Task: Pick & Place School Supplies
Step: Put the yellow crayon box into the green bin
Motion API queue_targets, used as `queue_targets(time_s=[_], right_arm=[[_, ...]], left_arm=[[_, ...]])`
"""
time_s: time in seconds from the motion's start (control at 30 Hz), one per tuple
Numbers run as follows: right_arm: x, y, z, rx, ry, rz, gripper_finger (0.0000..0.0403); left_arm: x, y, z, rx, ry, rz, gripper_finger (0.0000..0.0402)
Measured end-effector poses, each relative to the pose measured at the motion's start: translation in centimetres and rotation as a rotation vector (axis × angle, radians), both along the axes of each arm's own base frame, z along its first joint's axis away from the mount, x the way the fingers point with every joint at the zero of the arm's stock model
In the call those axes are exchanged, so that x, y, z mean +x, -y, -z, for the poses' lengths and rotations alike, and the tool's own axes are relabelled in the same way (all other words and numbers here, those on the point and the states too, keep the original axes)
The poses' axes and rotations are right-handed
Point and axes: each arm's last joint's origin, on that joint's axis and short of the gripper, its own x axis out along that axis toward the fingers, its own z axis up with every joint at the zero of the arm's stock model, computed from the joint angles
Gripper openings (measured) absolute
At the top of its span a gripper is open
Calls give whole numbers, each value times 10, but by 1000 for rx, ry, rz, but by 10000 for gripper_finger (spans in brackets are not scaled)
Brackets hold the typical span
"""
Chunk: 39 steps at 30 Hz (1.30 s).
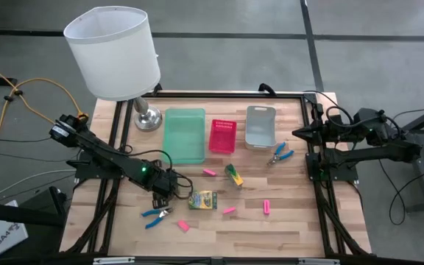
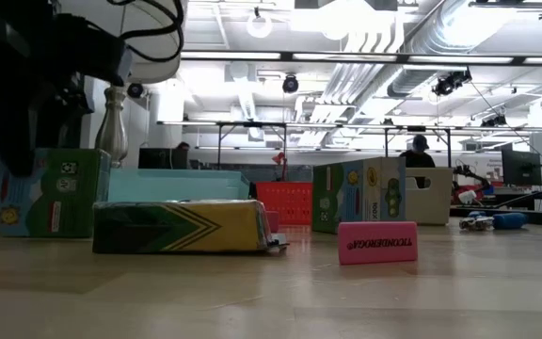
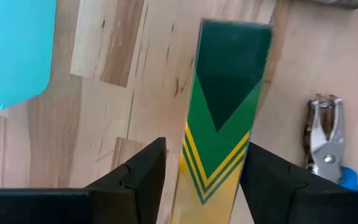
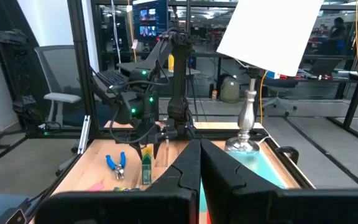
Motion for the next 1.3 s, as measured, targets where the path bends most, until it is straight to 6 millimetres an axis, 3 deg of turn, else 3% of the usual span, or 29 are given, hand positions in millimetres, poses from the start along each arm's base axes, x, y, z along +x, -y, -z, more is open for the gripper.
queue_targets(time_s=[0.3,0.6,1.03,1.3], right_arm=[[0,0,0,0,0,0,2],[0,0,0,0,0,0,2],[0,0,0,0,0,0,2],[0,0,0,0,0,0,2]], left_arm=[[1,0,0,-7,6,-17,168],[1,0,0,-8,8,-20,104],[2,1,-3,-27,30,-24,104],[4,2,-21,-50,108,-23,104]])
